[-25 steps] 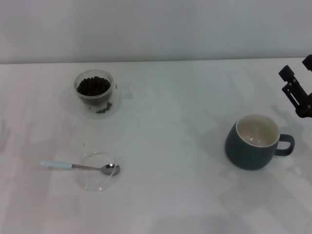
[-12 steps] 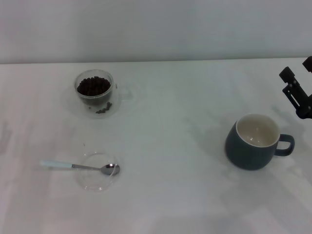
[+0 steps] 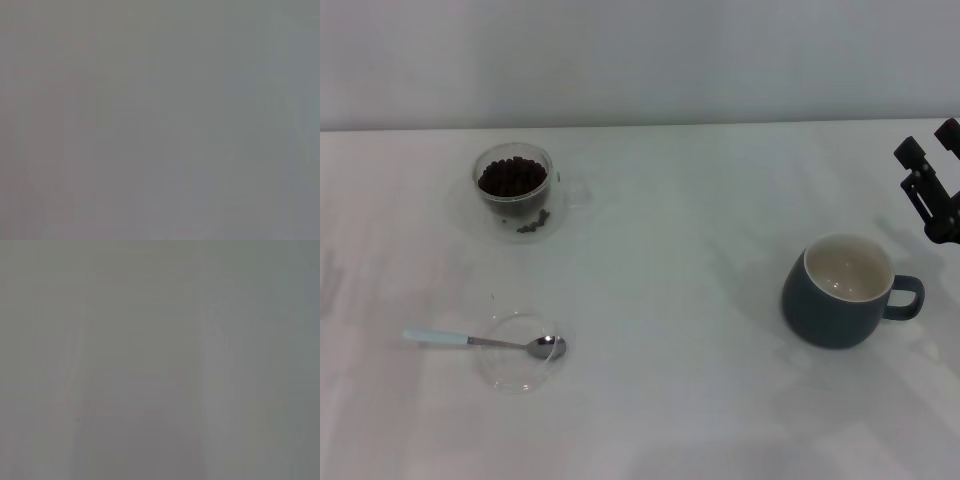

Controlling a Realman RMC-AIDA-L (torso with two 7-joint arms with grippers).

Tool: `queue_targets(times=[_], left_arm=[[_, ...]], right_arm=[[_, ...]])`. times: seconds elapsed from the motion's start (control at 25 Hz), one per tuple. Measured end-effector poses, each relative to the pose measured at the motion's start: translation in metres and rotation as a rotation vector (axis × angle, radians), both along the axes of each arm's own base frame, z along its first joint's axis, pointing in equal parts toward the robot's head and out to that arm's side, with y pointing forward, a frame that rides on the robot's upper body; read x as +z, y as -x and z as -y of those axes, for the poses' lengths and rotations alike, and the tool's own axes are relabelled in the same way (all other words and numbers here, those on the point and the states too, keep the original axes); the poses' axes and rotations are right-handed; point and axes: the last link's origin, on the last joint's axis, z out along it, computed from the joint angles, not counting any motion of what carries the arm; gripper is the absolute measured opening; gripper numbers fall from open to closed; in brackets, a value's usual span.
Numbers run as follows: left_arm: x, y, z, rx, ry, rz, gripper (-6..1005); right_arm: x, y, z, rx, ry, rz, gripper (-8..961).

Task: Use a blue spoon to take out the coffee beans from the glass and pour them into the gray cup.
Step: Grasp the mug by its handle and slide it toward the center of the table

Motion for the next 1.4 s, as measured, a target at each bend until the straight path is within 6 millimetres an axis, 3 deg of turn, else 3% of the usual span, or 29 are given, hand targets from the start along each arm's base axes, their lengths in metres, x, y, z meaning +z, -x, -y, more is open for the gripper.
queue_targets(times=[0.4, 1.08, 1.4], left_arm=[[0.0003, -0.0005, -0.0008, -0.003, 0.003, -0.013, 800], [-0.0002, -0.0001, 0.0000, -0.001, 0.004, -0.014, 454], [-0.0020, 0.0031, -0.0001, 0.021, 0.016, -0.011, 803]], right_arm=[[-0.0001, 0.0000, -0.0003, -0.001, 0.001, 0.000, 531], [-0.0015, 0.0006, 0.0002, 0.003, 0.009, 0.002, 535], [-0.0039, 0.0014, 0.0009, 0.009, 0.020, 0.012, 537]])
